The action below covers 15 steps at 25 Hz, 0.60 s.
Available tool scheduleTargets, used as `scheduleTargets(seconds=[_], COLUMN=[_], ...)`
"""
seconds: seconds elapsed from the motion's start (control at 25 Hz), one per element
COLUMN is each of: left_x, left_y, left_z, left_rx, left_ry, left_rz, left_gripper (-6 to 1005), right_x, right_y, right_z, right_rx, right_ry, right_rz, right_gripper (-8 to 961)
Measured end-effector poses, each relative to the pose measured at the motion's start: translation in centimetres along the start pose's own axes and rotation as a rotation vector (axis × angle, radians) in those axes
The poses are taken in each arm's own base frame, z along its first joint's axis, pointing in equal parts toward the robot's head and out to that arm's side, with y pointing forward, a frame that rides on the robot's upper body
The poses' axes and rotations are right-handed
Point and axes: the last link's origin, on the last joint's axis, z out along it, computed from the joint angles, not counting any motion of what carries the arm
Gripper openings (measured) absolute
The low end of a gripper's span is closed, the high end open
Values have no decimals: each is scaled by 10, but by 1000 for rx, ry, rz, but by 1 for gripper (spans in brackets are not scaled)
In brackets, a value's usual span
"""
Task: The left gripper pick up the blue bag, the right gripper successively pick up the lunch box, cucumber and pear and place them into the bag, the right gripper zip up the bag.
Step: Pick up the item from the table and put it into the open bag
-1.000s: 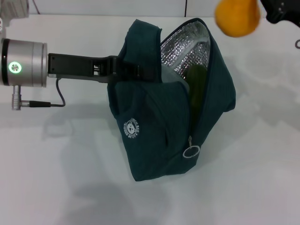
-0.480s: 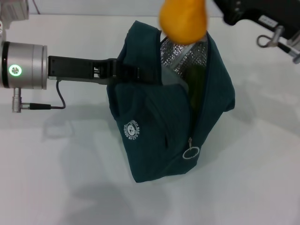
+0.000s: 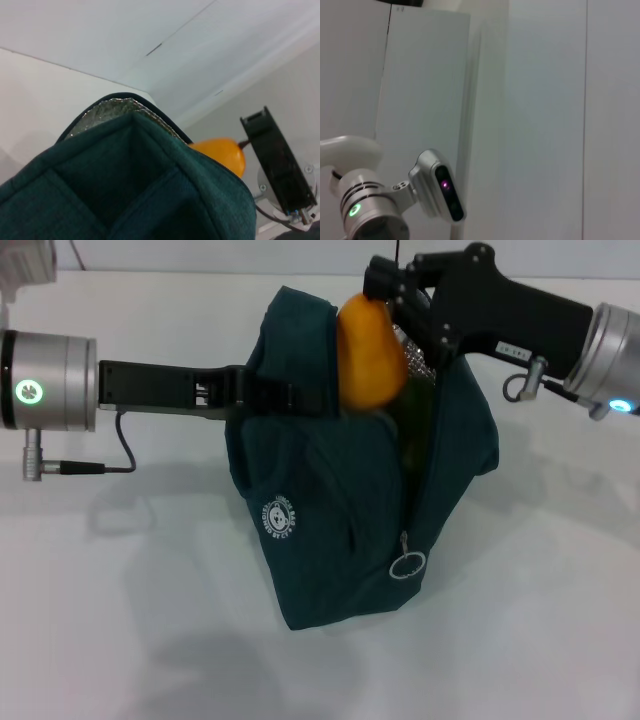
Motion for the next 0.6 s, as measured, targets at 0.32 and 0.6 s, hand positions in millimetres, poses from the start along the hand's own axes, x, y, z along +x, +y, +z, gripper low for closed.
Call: scheduleTargets(seconds=[0.32,0.6], left_x=[-1,-3], left_y=[-4,-5], left_z=[-8,-10], left_rx=[14,16], left_ry=[32,35], left_rz=[-9,-13], left_gripper=[38,38], right_x=[9,11], right_y=[11,13], right_z=[-14,-21], right_rx=[-4,4], right_ry=[7,7], right_rz=[27,41], right_gripper=[149,163])
